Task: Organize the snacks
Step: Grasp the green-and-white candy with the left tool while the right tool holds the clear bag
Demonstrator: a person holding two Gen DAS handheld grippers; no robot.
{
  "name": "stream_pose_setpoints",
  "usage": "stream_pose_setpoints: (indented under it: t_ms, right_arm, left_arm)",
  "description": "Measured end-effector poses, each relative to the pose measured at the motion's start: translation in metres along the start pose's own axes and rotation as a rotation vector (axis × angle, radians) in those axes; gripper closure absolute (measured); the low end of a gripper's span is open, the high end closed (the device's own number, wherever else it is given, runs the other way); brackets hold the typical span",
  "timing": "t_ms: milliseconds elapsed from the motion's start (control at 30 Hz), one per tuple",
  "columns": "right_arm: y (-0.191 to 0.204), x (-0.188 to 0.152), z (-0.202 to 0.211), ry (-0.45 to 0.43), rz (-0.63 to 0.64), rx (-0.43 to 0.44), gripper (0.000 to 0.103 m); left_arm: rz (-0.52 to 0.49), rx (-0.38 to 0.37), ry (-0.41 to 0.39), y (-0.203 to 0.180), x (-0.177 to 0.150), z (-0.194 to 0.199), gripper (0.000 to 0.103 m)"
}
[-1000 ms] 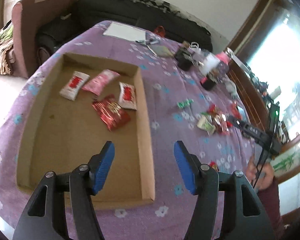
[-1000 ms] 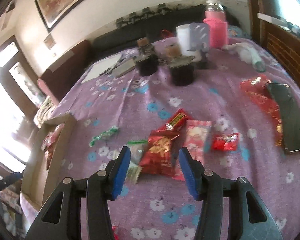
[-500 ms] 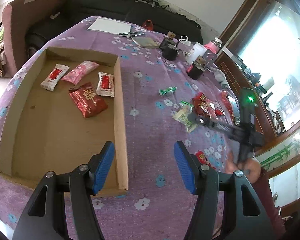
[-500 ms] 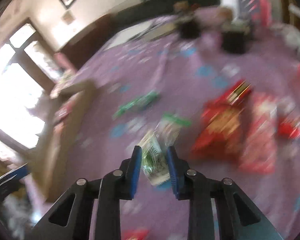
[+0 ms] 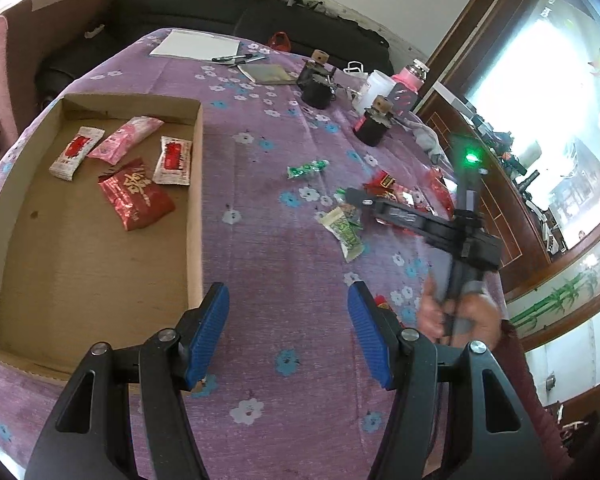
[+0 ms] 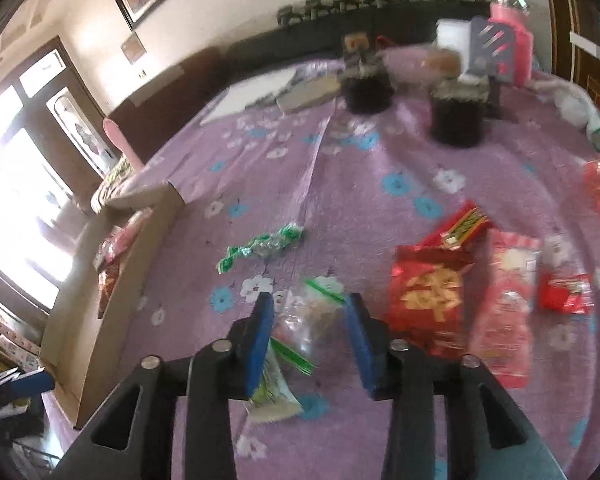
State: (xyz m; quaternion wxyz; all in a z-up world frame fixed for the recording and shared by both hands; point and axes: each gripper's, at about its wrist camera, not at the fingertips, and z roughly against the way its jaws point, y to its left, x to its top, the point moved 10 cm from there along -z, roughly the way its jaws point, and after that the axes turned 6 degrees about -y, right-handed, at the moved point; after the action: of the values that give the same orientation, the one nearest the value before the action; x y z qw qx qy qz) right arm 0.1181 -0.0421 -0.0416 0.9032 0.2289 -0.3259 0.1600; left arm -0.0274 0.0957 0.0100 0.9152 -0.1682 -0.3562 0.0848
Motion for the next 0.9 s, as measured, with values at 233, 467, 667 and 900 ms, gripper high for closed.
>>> stream_pose_setpoints:
  t_ms: [233, 467, 667, 900]
  right_arm:
    - [0.002, -0.017, -0.011, 0.046, 0.049, -0.073, 0.074]
    - [-0.031, -0.042, 0.035, 0.047, -0.001, -0.077, 0.073]
    - [-0.06, -0.057, 0.056, 0.014, -0.054, -0.055, 0.071]
    - [-0.061, -0.056, 0.057, 0.009, -0.069, -0.033, 0.07]
  left_arm:
    - [-0.013, -0.001, 0.023, -0.016, 0.001, -0.016, 0.042]
    - [-0.046, -0.025, 0.085, -0.047, 0.001, -0.057, 0.043]
    - [-0.31, 0.057, 0.079, -0.078, 0.001, -0.109, 0.043]
    - [-0.47, 0.105, 0.104, -0.083, -0.003, -0.146, 0.043]
